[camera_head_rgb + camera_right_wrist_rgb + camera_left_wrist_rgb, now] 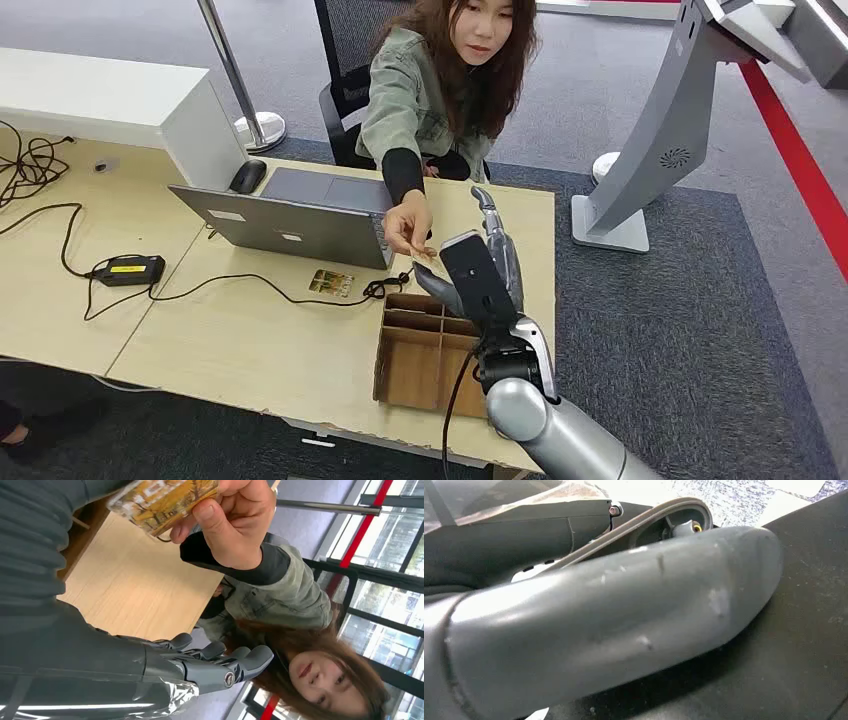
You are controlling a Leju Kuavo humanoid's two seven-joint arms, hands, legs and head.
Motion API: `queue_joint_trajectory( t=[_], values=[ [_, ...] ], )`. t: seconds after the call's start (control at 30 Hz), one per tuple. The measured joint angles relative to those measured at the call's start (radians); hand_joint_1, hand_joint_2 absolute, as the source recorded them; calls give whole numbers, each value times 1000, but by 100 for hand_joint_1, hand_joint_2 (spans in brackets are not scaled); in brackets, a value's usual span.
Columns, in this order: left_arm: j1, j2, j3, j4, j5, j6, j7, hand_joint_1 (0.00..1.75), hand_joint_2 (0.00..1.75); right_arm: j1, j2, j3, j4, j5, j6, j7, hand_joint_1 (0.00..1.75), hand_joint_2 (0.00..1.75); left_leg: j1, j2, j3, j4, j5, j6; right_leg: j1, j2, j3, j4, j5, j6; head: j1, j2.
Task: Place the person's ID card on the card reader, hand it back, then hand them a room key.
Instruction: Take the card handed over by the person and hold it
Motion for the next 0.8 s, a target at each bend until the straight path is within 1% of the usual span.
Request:
queue_joint_trajectory(
  t=[0.63, 0.8],
  values=[
    [0, 0, -1, 0, -12, 0, 0, 0, 0, 6, -24, 27, 25, -15, 2, 11, 175, 175, 0, 0, 0, 0, 0, 0, 0, 0, 0, 0, 0, 0, 0, 0],
    [0, 0, -1, 0, -10, 0, 0, 0, 0, 15, -28, 27, 17, -6, -4, -2, 175, 175, 0, 0, 0, 0, 0, 0, 0, 0, 0, 0, 0, 0, 0, 0]
  ],
)
